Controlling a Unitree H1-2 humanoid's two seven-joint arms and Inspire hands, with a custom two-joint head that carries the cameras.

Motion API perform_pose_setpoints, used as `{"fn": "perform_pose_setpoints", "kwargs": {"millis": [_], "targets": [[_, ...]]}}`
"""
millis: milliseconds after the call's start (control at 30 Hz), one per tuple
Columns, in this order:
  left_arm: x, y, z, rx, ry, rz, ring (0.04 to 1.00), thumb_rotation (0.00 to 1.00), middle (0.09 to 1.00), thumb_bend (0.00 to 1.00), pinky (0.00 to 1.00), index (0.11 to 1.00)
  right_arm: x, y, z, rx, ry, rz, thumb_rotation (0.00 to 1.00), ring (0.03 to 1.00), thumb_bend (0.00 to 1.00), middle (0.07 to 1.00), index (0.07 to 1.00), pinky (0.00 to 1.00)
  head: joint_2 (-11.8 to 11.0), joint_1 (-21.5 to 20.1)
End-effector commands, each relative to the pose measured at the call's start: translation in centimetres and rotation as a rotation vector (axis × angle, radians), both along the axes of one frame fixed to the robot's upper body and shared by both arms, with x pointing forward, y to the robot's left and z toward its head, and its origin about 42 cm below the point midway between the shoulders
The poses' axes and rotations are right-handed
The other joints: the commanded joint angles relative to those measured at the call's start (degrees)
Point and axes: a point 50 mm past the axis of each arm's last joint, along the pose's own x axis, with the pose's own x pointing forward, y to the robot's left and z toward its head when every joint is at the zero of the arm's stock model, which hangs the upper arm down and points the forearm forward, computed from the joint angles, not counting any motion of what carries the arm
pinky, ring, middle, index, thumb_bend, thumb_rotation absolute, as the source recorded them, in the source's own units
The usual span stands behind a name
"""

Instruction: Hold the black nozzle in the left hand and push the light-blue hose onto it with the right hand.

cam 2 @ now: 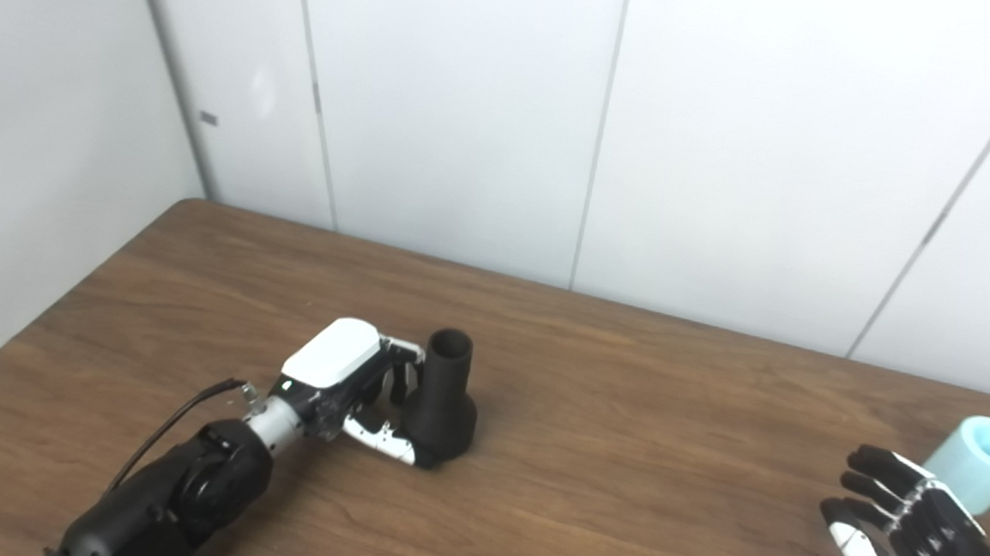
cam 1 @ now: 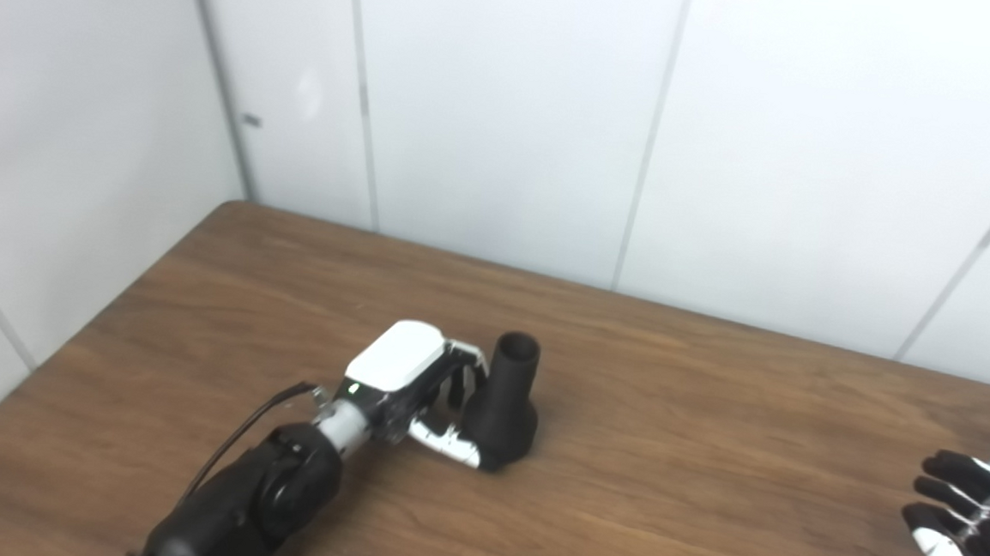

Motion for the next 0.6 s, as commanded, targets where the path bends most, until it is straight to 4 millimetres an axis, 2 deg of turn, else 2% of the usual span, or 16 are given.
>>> {"fn": "perform_pose_setpoints", "kwargs": {"millis": [0, 67, 133, 200, 267, 567], "targets": [[-0.7, -1.3, 0.5, -0.037, -0.014, -0.08, 0.273, 0.0, 0.471, 0.53, 0.3, 0.486, -0.2, -0.1, 1.3, -0.029, -0.056, -0.029, 0.0, 0.714, 0.26, 0.725, 0.695, 0.67, 0.5, -1.4], [-1.0, -1.6, 0.4, -0.051, -0.005, -0.103, 0.23, 0.0, 0.471, 0.53, 0.26, 0.486, -0.5, -0.2, 1.3, -0.032, -0.058, -0.044, 0.0, 0.718, 0.27, 0.728, 0.697, 0.68, 0.9, -2.8], [-1.4, -1.9, 0.3, -0.063, 0.0, -0.134, 0.24, 0.0, 0.471, 0.53, 0.32, 0.485, -0.7, -0.4, 1.1, -0.031, -0.06, -0.055, 0.0, 0.718, 0.28, 0.724, 0.696, 0.71, 1.4, -4.4], [-1.8, -2.2, 0.2, -0.057, 0.013, -0.164, 0.443, 0.0, 0.461, 0.52, 0.48, 0.514, -0.9, -0.6, 0.9, -0.021, -0.058, -0.066, 0.0, 0.722, 0.28, 0.725, 0.702, 0.72, 1.6, -5.5], [-2.1, -2.7, 0.1, -0.062, 0.021, -0.197, 0.495, 0.0, 0.488, 0.52, 0.52, 0.481, -1.0, -0.9, 0.7, -0.031, -0.06, -0.083, 0.0, 0.716, 0.3, 0.72, 0.699, 0.71, 1.9, -6.5], [-3.8, -4.5, -0.4, -0.067, 0.021, -0.33, 0.511, 0.0, 0.505, 0.52, 0.52, 0.468, -1.5, -2.0, 0.3, -0.027, -0.081, -0.174, 0.0, 0.688, 0.34, 0.701, 0.68, 0.65, 3.6, -12.7]]}}
